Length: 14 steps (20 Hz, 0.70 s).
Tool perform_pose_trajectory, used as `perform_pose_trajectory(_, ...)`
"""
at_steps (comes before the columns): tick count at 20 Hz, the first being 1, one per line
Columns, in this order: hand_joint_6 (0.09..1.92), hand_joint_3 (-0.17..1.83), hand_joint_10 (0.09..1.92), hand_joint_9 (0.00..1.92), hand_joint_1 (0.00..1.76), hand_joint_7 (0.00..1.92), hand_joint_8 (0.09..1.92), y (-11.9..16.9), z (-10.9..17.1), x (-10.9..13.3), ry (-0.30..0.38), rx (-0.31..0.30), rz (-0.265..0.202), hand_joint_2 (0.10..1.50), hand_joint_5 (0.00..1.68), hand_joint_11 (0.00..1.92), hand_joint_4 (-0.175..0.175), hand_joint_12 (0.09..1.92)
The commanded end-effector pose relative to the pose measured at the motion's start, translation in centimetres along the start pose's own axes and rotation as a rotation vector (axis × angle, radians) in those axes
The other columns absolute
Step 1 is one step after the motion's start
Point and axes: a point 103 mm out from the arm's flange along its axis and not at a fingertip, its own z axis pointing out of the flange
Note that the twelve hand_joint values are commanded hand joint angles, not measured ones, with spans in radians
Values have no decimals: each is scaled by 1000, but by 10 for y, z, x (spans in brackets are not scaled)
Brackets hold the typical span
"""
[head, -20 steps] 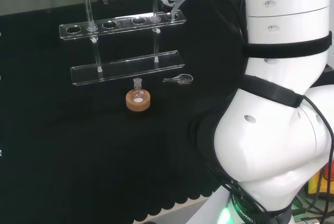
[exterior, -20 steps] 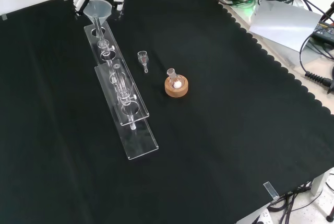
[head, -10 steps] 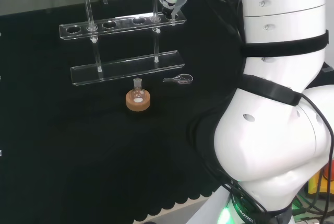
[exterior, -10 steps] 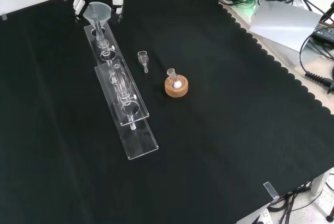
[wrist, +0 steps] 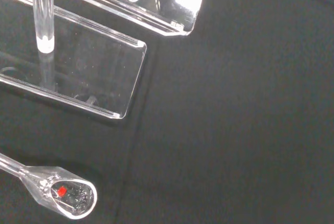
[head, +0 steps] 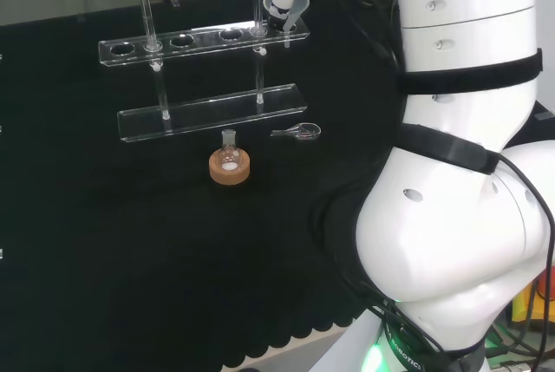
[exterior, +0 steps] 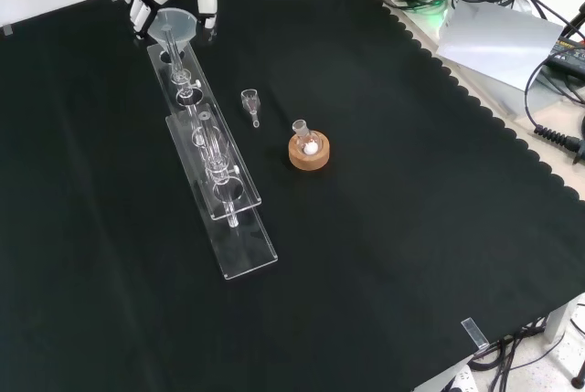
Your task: Put the funnel back on the funnel stand.
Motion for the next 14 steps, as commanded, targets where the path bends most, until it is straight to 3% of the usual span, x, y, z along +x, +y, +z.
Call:
perform_pose_trajectory(1,648,498,412,890,657,463,636,3,8,-5,10,48,-4,787,443,592,-33,1215)
perform_pose_trajectory(3,500,494,470,776,654,406,654,1,7,-1,-32,46,8,750,382,520,-33,1257)
perform_pose_trajectory(7,155,461,598,533,642,207,676,-6,10,1,-15,49,29,698,260,406,-35,1307)
perform_pose_trajectory(14,87,417,651,357,614,21,646,-26,10,-2,5,48,27,673,175,293,-35,1339)
